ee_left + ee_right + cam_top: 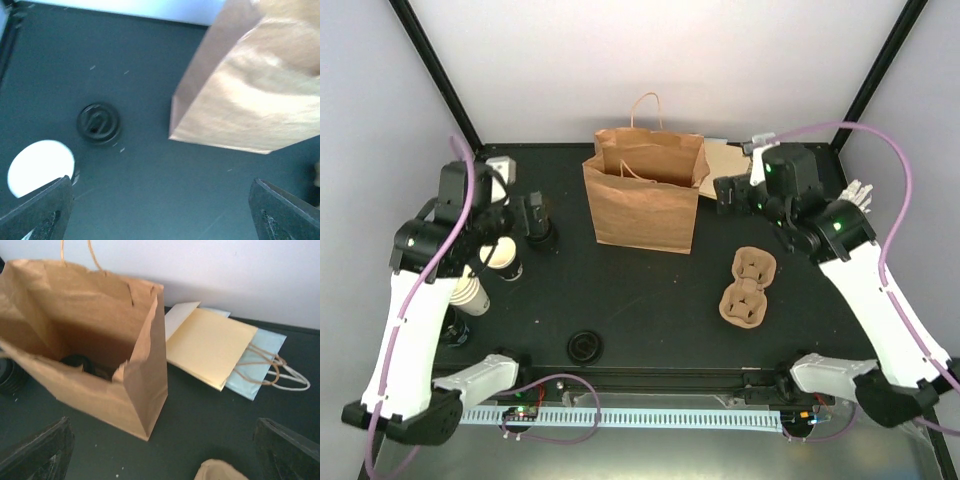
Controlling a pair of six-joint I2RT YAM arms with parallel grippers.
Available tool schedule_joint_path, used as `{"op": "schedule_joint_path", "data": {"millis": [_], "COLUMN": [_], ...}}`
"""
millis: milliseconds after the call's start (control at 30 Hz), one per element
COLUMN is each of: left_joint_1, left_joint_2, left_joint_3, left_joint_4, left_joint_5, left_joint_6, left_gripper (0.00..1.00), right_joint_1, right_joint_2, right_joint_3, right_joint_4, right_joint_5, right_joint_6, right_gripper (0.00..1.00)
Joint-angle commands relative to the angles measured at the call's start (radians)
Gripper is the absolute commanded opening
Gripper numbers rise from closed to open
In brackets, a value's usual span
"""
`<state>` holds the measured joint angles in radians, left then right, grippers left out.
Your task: Pack the takeout coffee
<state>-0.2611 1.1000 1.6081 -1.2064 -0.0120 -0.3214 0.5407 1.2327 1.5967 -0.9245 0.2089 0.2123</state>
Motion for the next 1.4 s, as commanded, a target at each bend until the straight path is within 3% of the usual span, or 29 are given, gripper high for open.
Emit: {"op": "schedule_joint_path", "data": {"millis": [0, 167, 300, 500, 733, 933, 1100, 1367], "left_joint_1": [0.059, 0.117, 0.155, 0.277, 0.428, 0.647, 0.764, 1.037], "left_joint_2": [-0.092, -0.210, -0.247, -0.281, -0.268, -0.298, -0.315, -0.243], "left_joint_3": [-0.123, -0.275, -0.304, -0.300, -0.295, -0.314, -0.392, -0.453], "left_joint_4": [-0.107, -0.129, -0.176, -0.187, -0.291, -0.235, -0.123, -0.060], "left_joint_5": [-0.131, -0.202, -0.301, -0.364, -0.507, -0.485, -0.364, -0.235], "left_joint_6": [-0.006, -0.034, -0.080, -0.163, -0.417, -0.463, -0.576, -0.539], "left_gripper": [0.97, 0.93, 0.86, 0.75, 0.68, 0.66, 0.64, 0.65], "right_joint_1": [-0.005, -0.005, -0.005, -0.005, -0.005, -0.005, -0.006, -0.005], "right_joint_2": [-0.114, -0.274, -0.355, -0.373, -0.380, -0.380, -0.378, -0.407], "right_joint_3": [-0.159, -0.356, -0.458, -0.500, -0.508, -0.504, -0.499, -0.519], "right_joint_4": [0.018, 0.060, 0.098, 0.115, 0.109, 0.086, 0.066, 0.025], "right_joint_5": [-0.056, -0.121, -0.169, -0.267, -0.326, -0.337, -0.351, -0.315], "right_joint_6": [0.029, 0.077, 0.099, 0.106, 0.100, 0.076, 0.072, 0.079], "right_gripper": [1.00, 1.00, 1.00, 1.00, 1.00, 1.00, 1.00, 1.00]}}
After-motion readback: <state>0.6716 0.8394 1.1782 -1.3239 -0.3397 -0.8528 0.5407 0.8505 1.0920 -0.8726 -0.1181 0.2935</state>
